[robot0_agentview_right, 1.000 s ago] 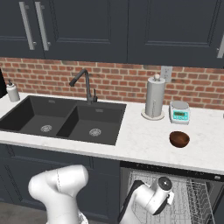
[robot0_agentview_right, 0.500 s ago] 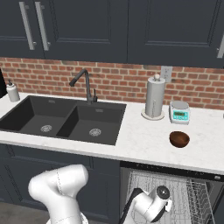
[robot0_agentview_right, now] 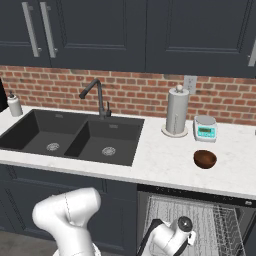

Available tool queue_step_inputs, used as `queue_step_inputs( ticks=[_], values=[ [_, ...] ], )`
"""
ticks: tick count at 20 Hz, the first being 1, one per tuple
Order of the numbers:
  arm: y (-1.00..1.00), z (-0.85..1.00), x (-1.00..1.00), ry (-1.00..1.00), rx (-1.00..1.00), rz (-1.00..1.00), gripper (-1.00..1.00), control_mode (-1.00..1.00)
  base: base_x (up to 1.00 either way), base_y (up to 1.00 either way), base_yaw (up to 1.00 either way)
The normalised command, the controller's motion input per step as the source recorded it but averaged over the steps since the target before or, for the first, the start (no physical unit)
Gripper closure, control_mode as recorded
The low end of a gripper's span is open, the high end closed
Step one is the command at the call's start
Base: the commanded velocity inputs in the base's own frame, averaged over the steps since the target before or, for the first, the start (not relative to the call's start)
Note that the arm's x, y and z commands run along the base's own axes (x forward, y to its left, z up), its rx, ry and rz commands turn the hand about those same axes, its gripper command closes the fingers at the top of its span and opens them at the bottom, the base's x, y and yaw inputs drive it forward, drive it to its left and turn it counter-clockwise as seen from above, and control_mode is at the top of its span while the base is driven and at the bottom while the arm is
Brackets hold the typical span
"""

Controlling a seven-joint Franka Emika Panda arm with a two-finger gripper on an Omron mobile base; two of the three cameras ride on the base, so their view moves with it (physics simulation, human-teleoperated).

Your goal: Pick up the cup and bowl from the counter, place them in the dishwasher, and close the dishwasher door.

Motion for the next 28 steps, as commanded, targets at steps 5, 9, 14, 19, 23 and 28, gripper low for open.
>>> queue_step_inputs(
  ticks=[5,9,14,19,23,28],
  values=[
    [0.00,-0.25,0.00,0.00,-0.03,0.00,1.00,-1.00,0.00,0.00,0.00],
    [0.00,0.00,0.00,0.00,0.00,0.00,-1.00,-1.00,0.00,0.00,0.00],
    [0.00,0.00,0.00,0.00,0.00,0.00,-1.00,-1.00,0.00,0.00,0.00],
    [0.00,0.05,0.00,0.00,0.00,0.00,-1.00,-1.00,0.00,0.00,0.00],
    [0.00,0.37,0.00,-0.03,0.00,0.00,-1.00,-1.00,0.00,0.00,0.00],
    [0.00,0.55,0.00,-0.05,0.00,0.00,-1.00,-1.00,0.00,0.00,0.00]
  ],
)
